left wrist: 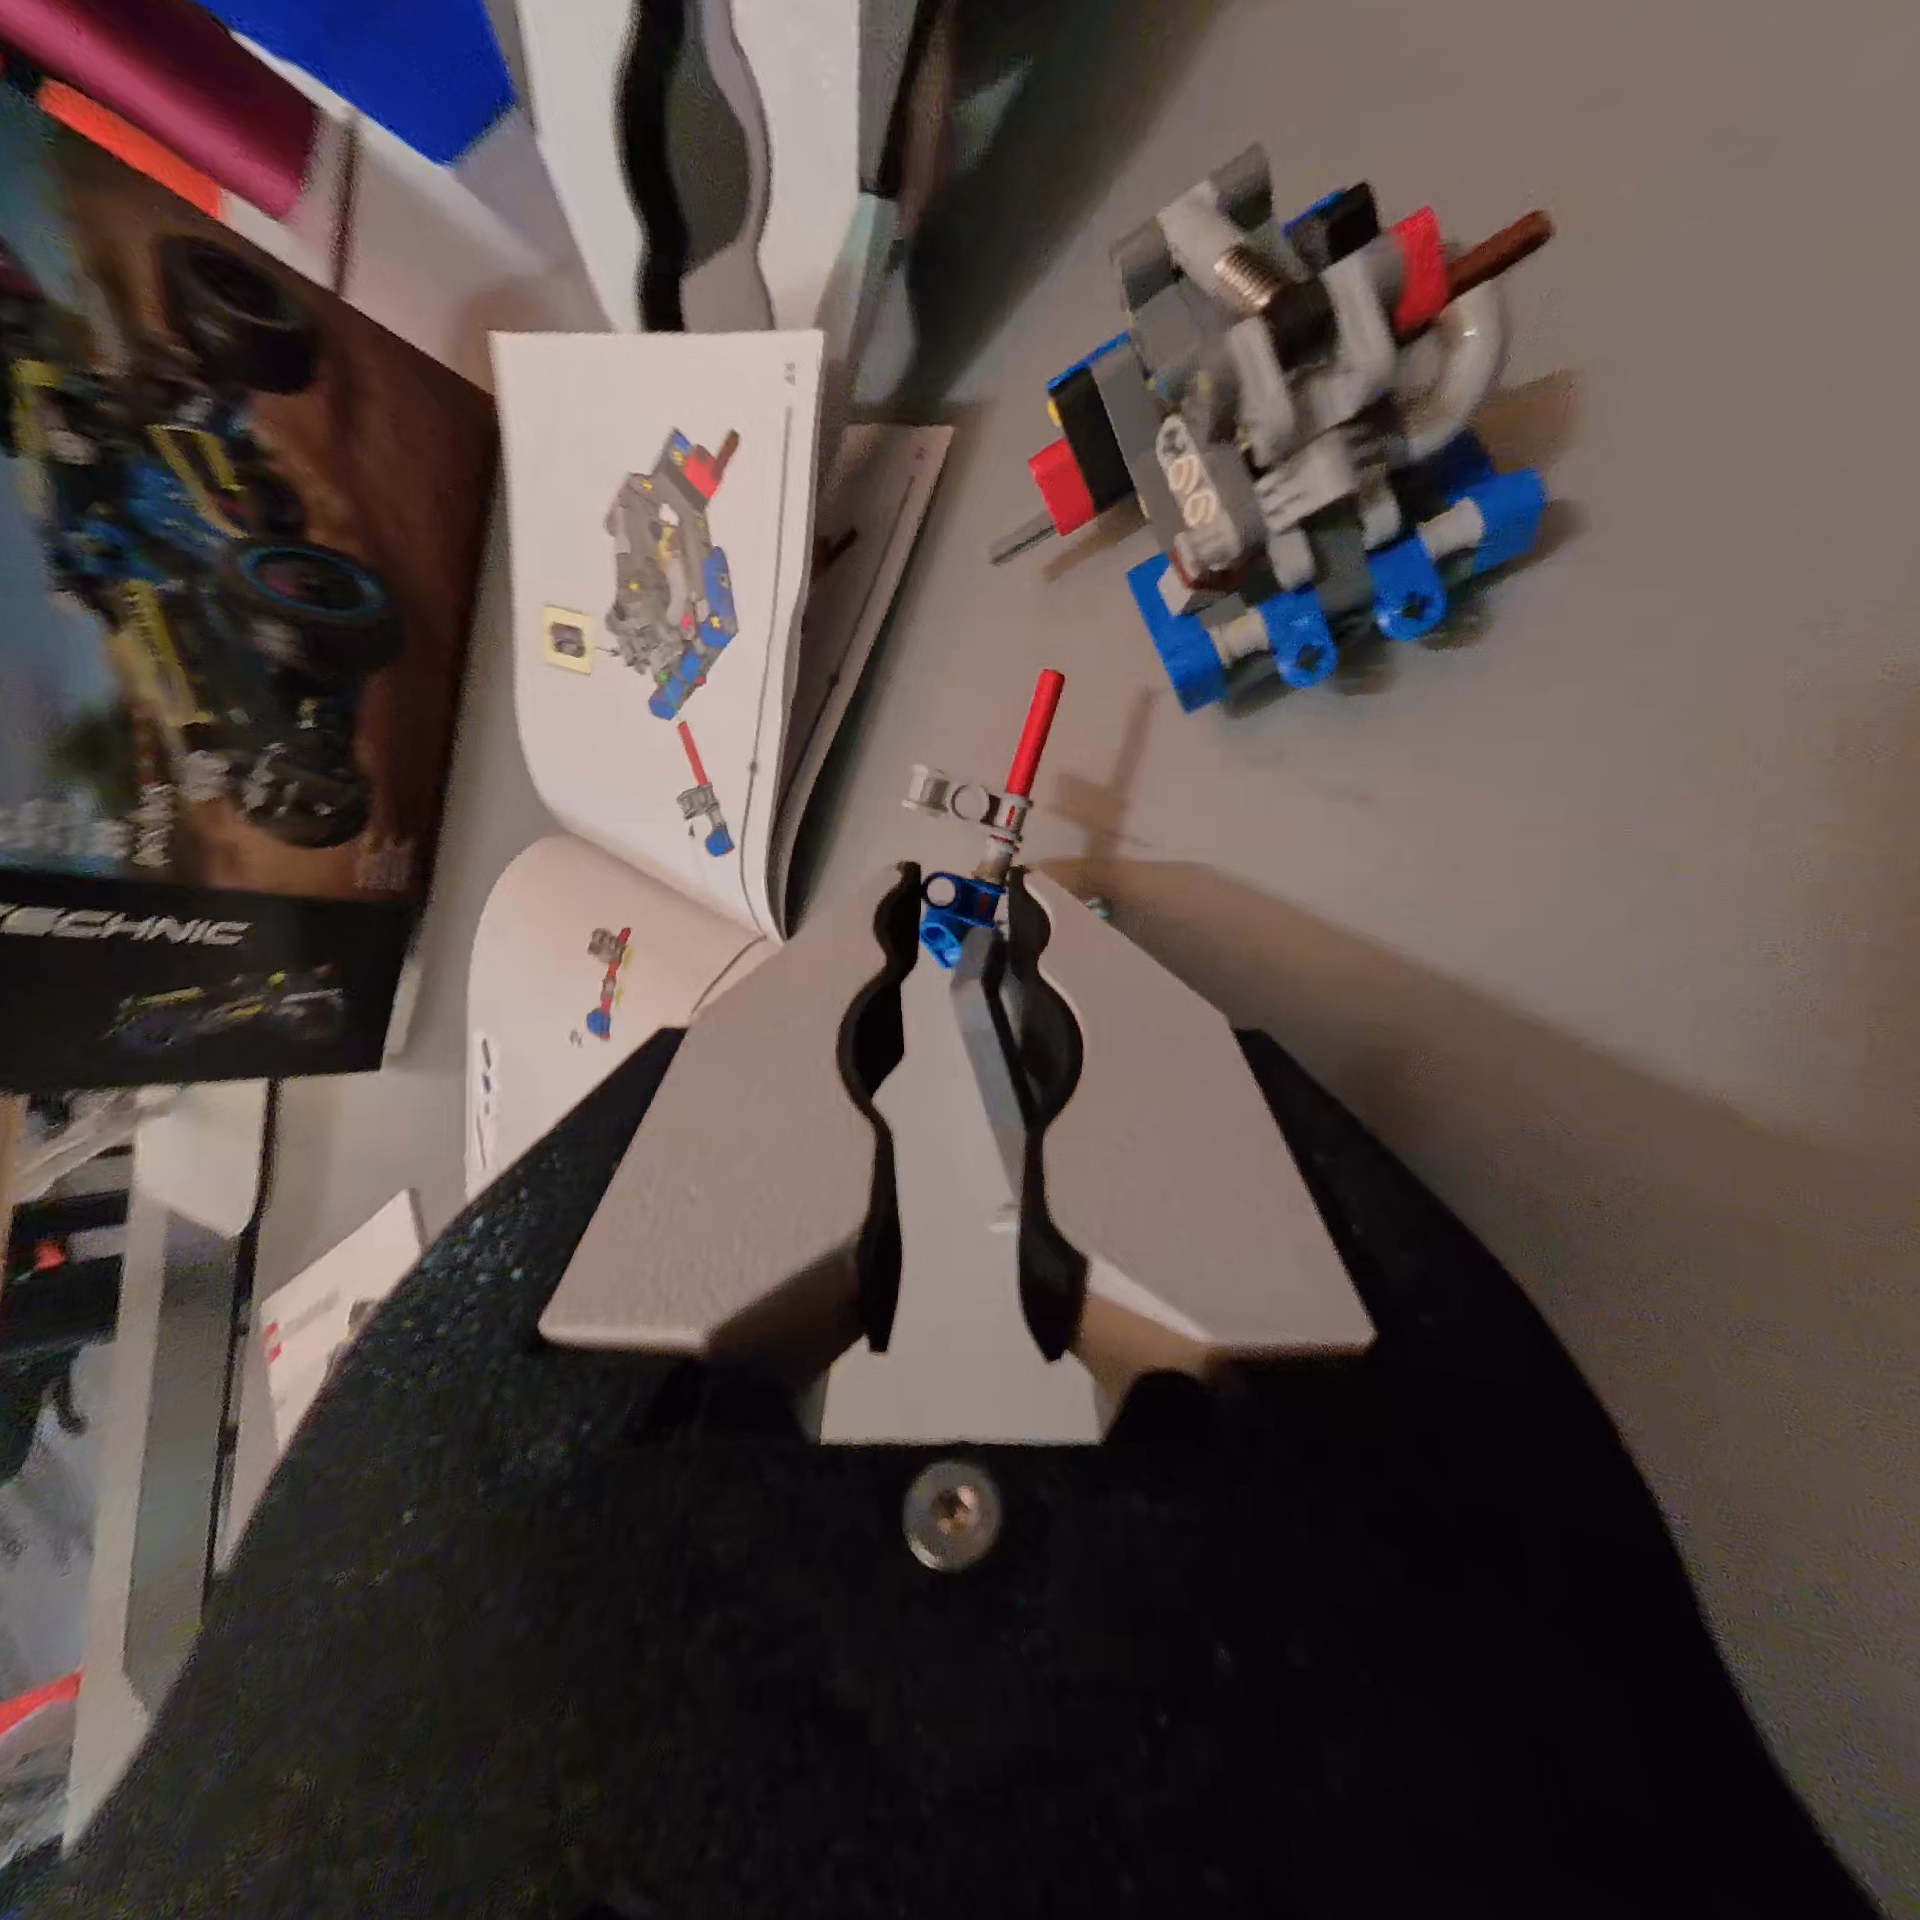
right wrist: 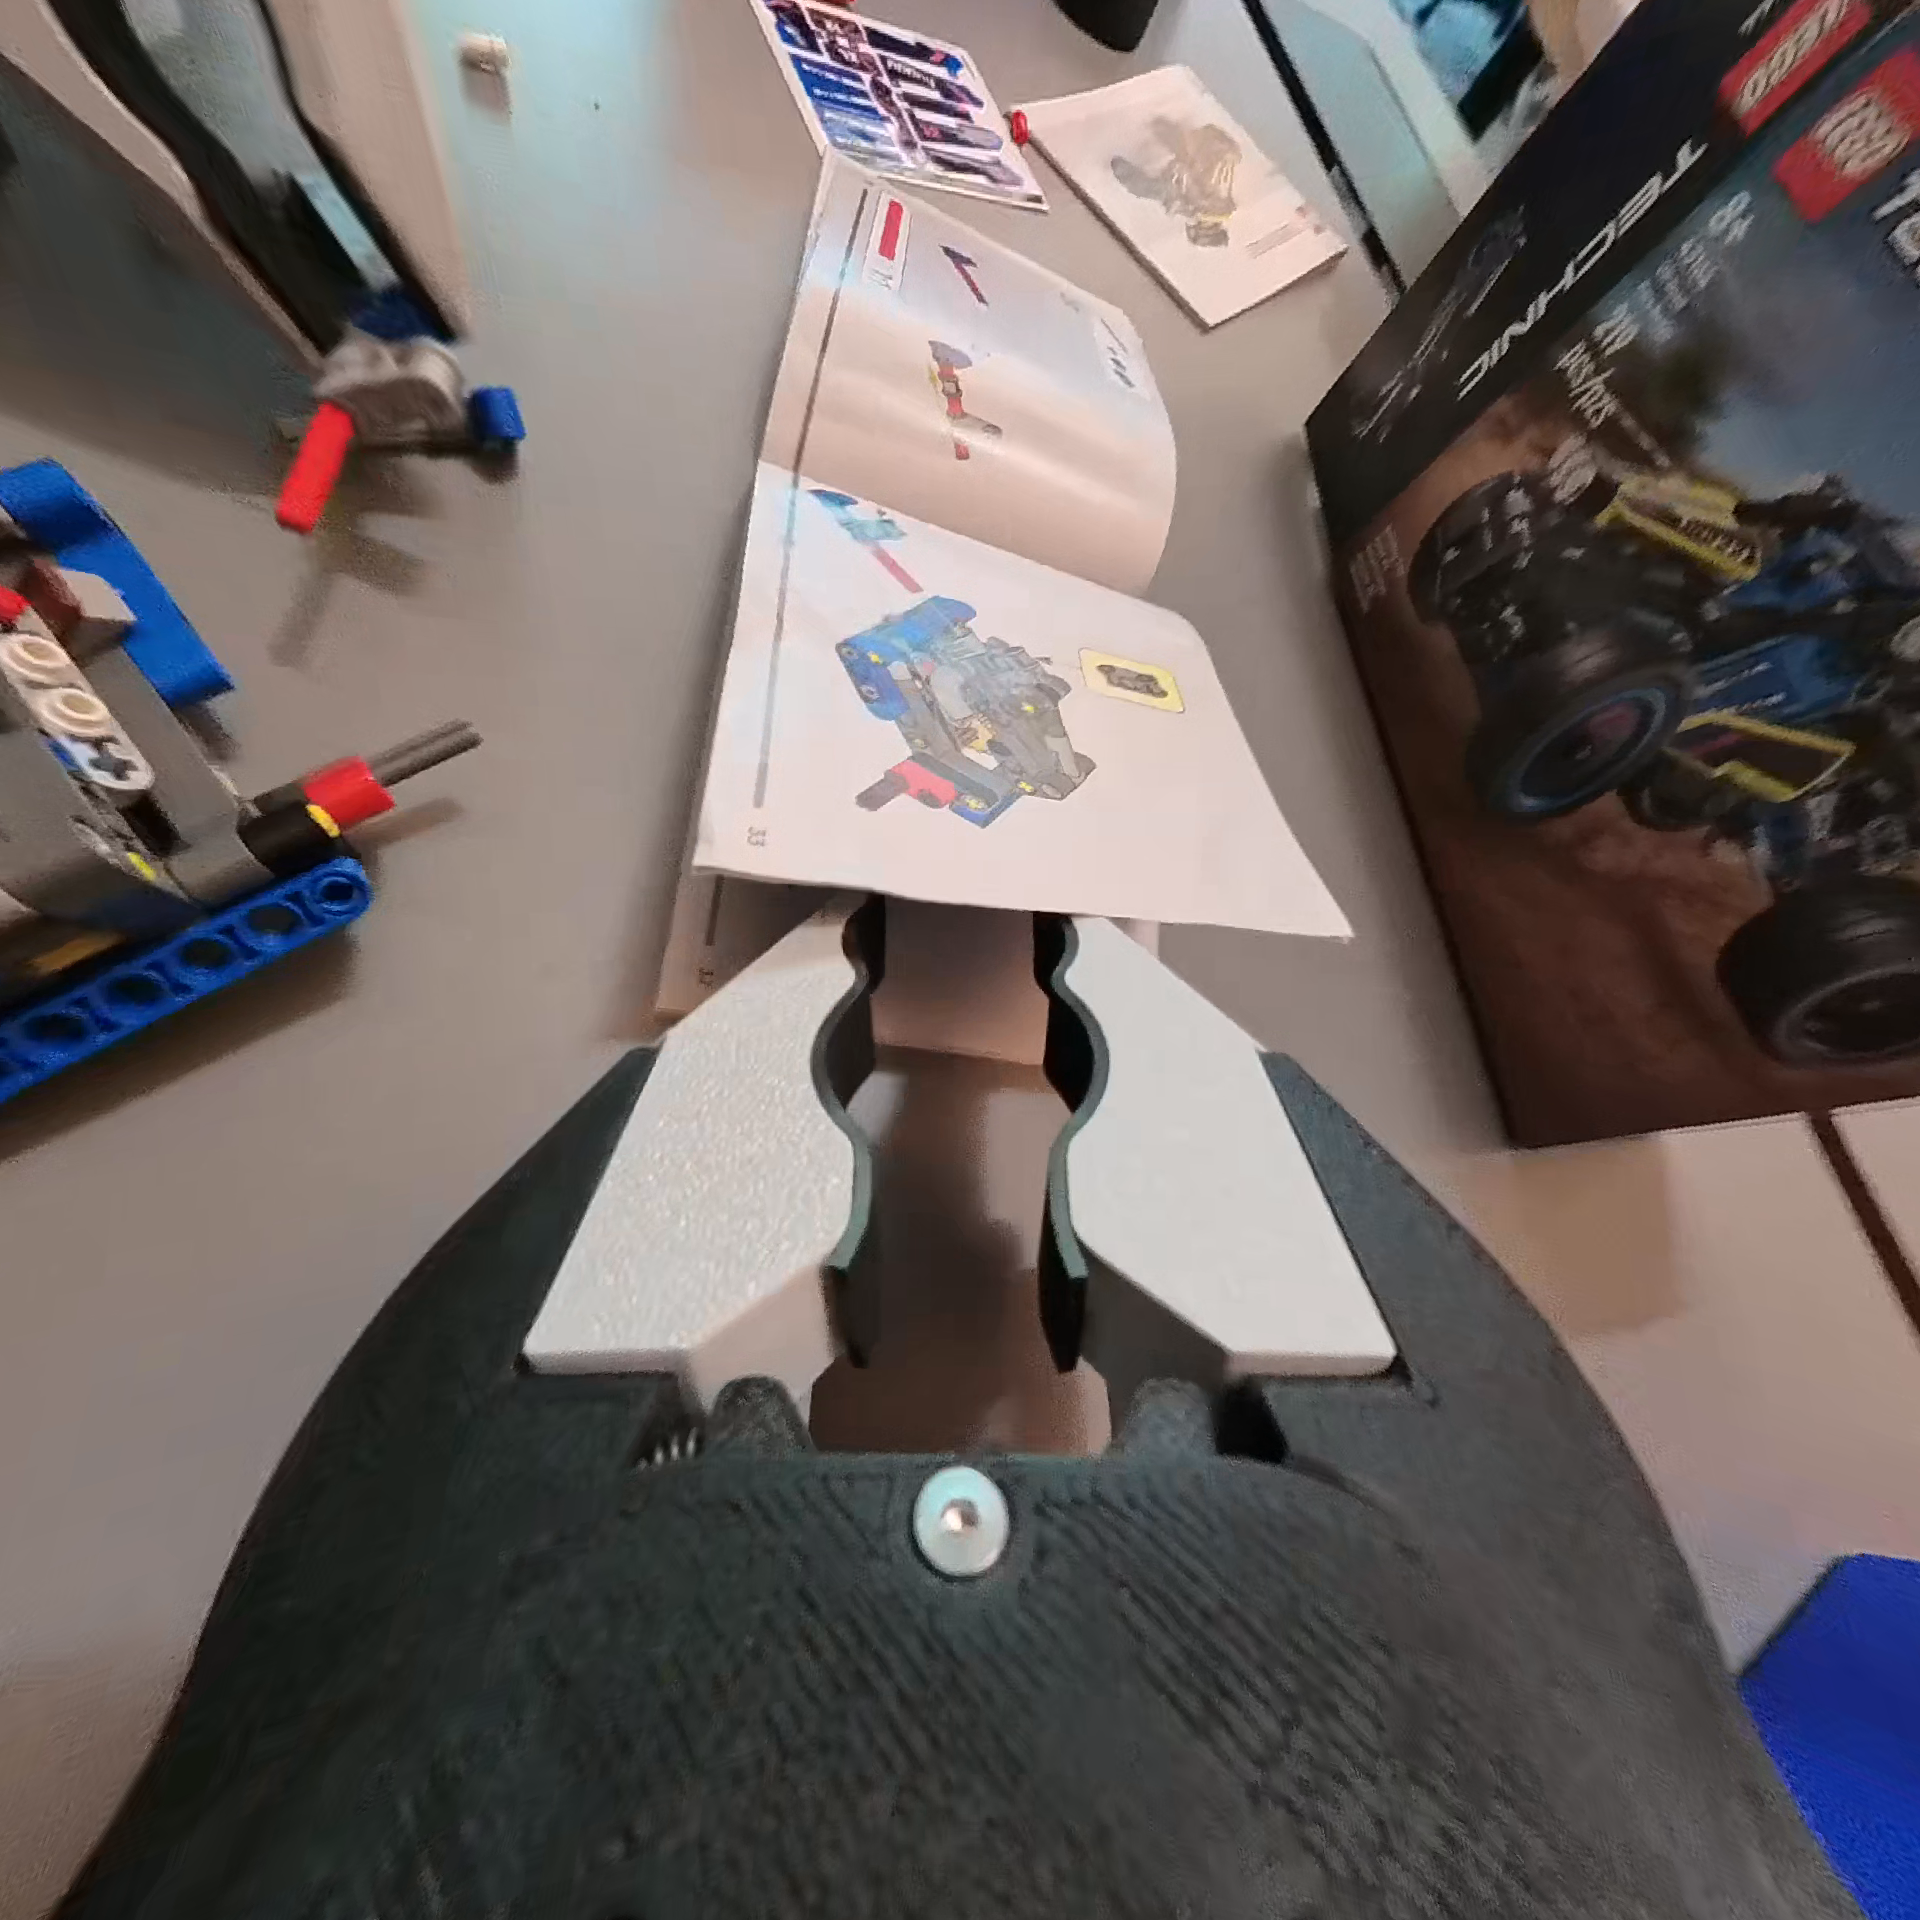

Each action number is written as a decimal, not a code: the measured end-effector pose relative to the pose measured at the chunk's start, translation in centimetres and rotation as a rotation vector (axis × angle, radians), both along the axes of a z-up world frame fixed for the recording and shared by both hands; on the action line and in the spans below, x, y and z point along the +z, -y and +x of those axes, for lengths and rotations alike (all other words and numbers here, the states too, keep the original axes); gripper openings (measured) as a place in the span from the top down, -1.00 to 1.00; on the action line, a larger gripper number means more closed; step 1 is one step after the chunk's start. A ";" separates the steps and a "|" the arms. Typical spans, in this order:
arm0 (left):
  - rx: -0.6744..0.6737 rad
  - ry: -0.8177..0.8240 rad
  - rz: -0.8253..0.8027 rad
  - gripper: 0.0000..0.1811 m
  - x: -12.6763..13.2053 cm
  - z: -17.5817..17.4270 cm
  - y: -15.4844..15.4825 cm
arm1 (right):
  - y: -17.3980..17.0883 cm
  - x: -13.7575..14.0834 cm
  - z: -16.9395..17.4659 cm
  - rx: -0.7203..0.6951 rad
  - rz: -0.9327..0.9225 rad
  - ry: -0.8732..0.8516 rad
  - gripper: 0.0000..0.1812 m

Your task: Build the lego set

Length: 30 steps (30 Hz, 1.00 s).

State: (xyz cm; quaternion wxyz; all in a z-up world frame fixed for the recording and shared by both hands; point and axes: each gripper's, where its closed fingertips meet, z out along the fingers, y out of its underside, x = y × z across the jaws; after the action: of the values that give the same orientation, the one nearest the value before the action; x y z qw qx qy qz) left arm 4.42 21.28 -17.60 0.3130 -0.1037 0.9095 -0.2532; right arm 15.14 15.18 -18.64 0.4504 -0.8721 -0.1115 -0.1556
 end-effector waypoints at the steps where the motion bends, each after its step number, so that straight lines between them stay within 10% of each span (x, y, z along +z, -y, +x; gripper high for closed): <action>1: 0.019 0.034 -0.018 0.85 0.2 -0.6 -0.1 | 0.2 -0.2 -0.2 0.003 -0.016 -0.034 0.69; 16: 0.136 0.310 -0.068 0.85 1.1 -4.8 1.0 | 2.9 -0.8 -2.7 -0.007 -0.150 -0.342 0.43; 24: 0.202 0.438 -0.147 0.85 3.9 -3.8 0.8 | 2.0 8.7 -9.3 0.020 0.000 -0.245 0.60; 30: 0.165 0.521 -0.168 0.85 6.0 -3.3 1.8 | -2.0 8.5 -14.5 0.126 0.024 -0.334 0.71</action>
State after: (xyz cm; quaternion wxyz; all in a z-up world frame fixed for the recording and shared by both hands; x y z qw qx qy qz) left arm 1.10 19.51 -11.55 0.5461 -0.1343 0.7627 -0.3192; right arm 0.63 17.20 -10.11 0.4817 -0.8717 -0.0879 0.0188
